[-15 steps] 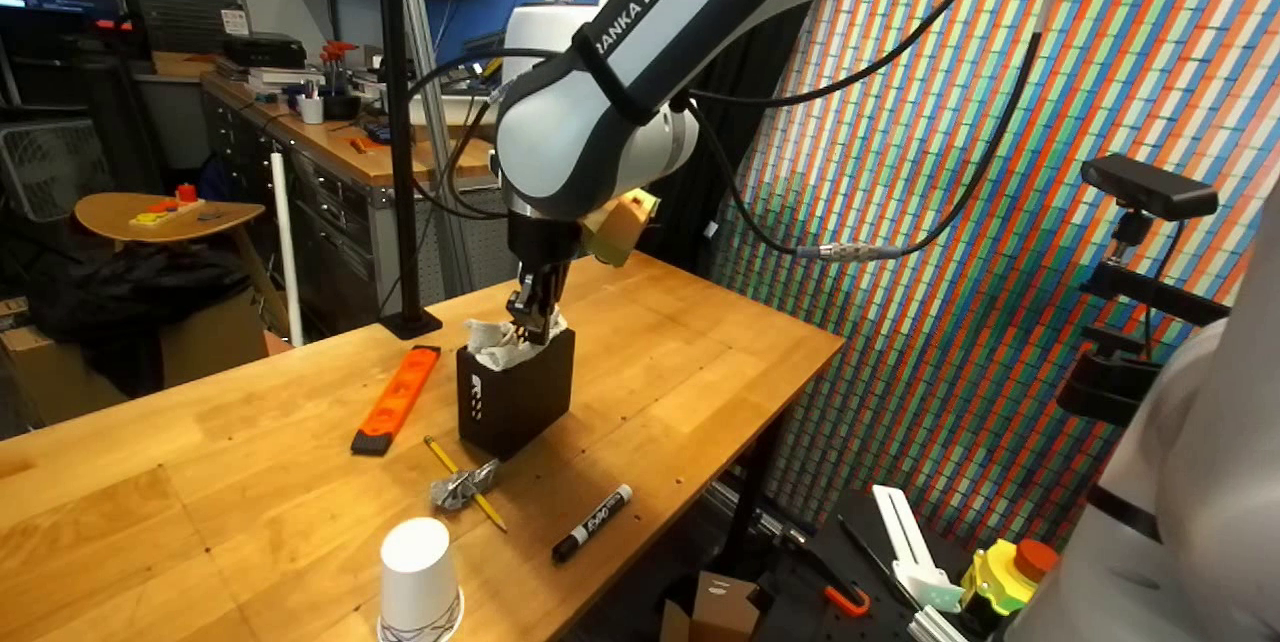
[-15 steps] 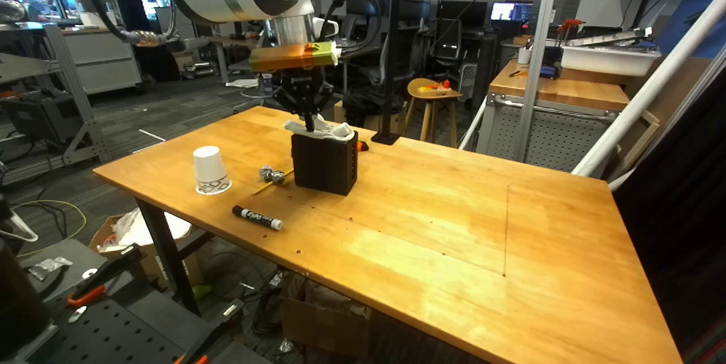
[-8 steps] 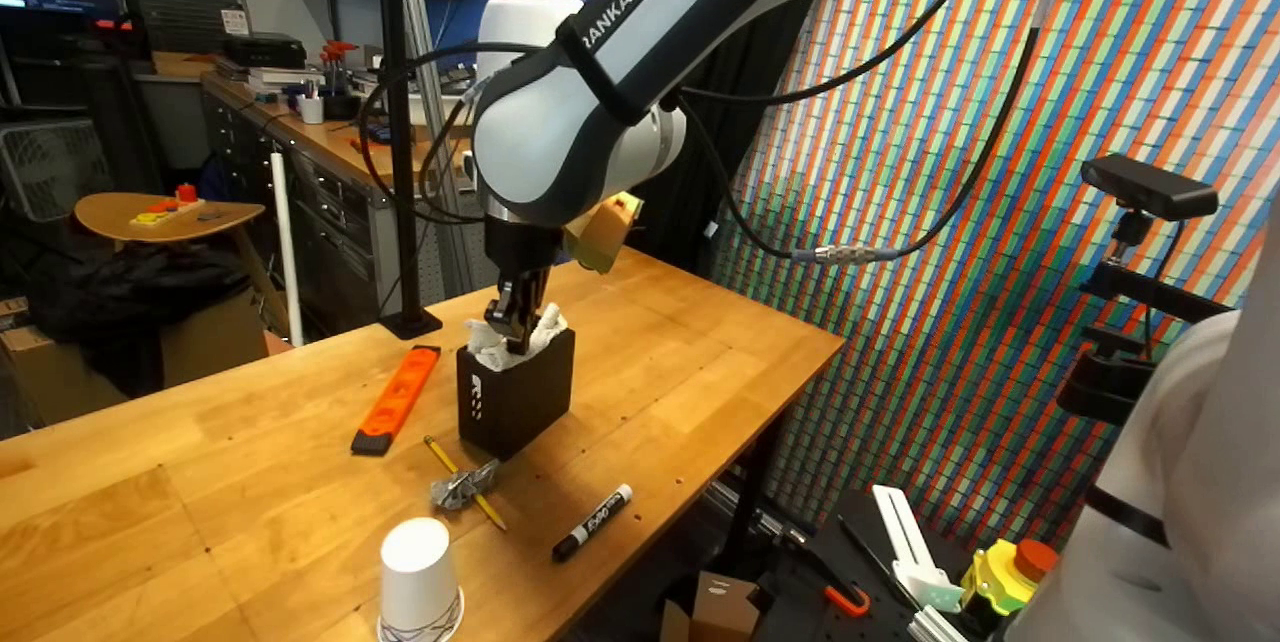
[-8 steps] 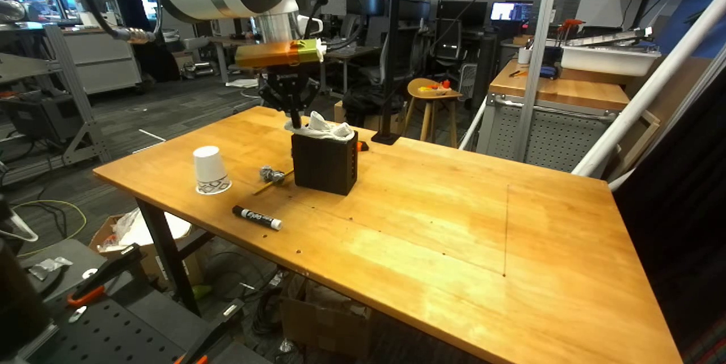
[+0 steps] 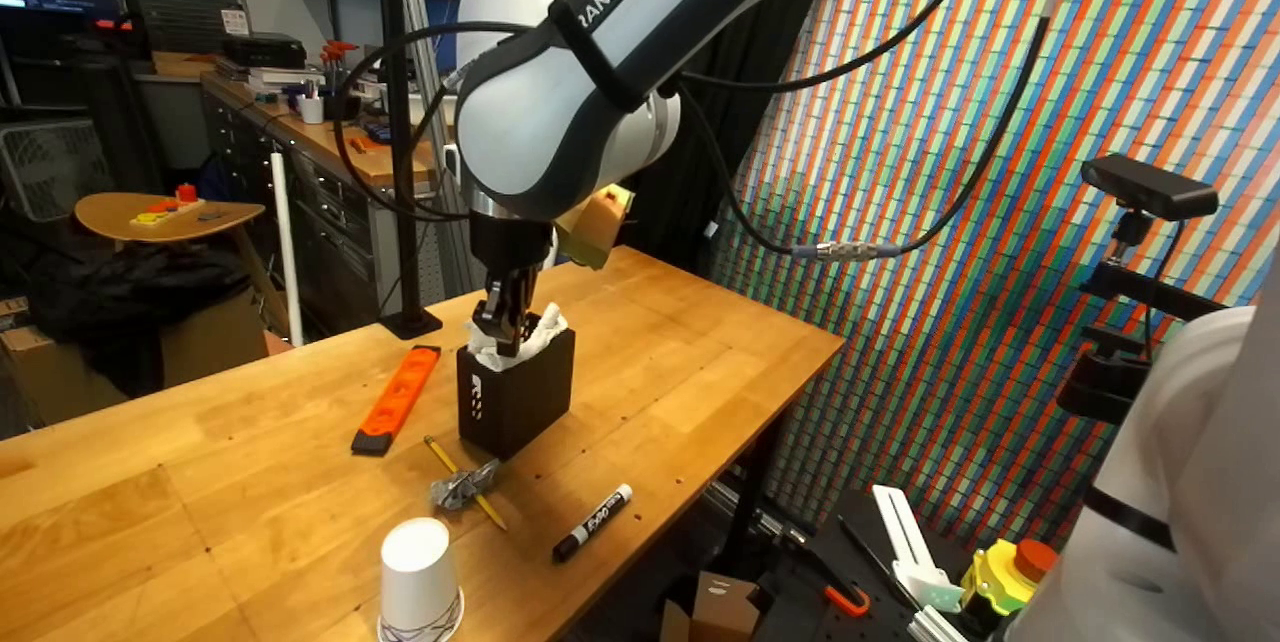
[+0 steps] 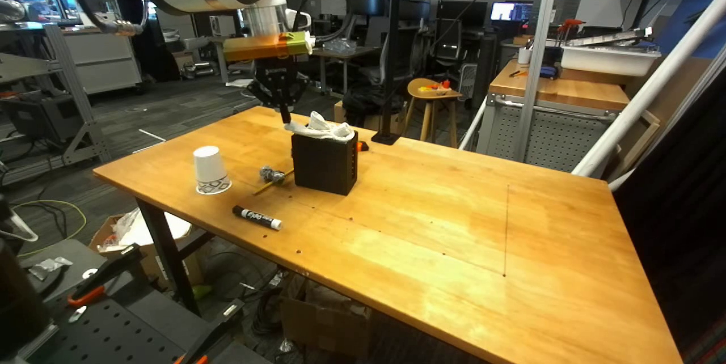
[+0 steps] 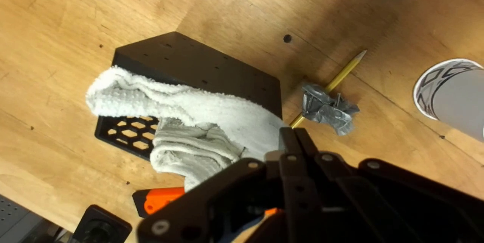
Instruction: Pick up the cloth from the table and put it in the box
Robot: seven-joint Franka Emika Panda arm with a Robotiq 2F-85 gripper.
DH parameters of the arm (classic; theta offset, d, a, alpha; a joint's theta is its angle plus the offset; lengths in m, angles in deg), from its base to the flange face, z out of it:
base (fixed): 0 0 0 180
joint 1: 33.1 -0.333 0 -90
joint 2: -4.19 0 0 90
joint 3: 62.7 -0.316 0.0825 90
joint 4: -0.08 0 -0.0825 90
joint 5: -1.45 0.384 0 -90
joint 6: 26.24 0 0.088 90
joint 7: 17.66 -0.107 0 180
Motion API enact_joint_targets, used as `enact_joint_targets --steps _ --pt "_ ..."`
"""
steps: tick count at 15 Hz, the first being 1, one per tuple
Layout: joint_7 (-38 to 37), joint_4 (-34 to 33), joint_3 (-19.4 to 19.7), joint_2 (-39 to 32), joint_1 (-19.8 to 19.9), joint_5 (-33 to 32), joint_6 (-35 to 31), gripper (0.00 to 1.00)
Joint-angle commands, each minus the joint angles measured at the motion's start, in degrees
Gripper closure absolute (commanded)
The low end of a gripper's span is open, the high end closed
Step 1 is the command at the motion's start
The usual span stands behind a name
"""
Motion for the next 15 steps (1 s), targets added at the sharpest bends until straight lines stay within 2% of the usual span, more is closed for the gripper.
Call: enact_joint_targets --steps 1,15 --pt "0.5 1.9 -0.1 2.5 -0.5 1.3 1.4 0.93" --pt "0.6 3.6 -0.7 1.1 -1.4 1.3 -1.2 0.93"
